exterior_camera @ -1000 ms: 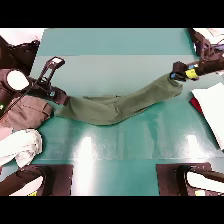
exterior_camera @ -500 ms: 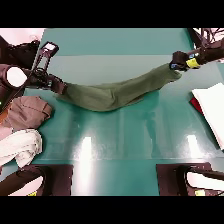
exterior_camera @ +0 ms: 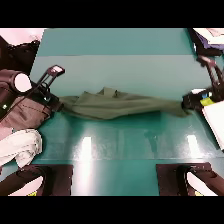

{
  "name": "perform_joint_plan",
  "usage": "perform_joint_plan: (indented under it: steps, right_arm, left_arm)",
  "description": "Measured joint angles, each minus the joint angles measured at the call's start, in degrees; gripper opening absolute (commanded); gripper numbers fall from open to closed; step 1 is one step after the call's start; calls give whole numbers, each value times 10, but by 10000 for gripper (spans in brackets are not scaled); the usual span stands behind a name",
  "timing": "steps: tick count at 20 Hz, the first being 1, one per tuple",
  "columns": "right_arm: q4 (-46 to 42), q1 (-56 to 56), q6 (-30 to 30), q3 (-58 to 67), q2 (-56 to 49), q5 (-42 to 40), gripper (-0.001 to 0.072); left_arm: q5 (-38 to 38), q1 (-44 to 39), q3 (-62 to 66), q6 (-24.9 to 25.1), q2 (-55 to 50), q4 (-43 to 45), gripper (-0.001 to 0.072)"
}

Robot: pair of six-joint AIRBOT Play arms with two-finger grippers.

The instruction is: Fold the shirts.

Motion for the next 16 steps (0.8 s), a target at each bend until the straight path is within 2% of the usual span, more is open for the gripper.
perform_joint_plan:
  steps: [1, 2, 9, 11, 16]
  right_arm:
    - [-4, 0, 0, -26, 27, 3, 15]
    - [-6, 0, 0, -49, 50, 5, 15]
    - [-9, 0, 10, -158, 190, 12, 16]
    - [-9, 0, 17, -174, 216, 15, 15]
    - [-7, 0, 23, -189, 238, 17, 15]
  left_arm:
    - [-9, 0, -7, 0, 0, -2, 700]
    - [-16, 0, -12, 0, 0, -9, 670]
    - [-26, 0, -3, 0, 0, -41, 669]
    - [-6, 0, 2, -3, 0, -44, 669]
    - [67, 52, 5, -60, -12, -72, 669]
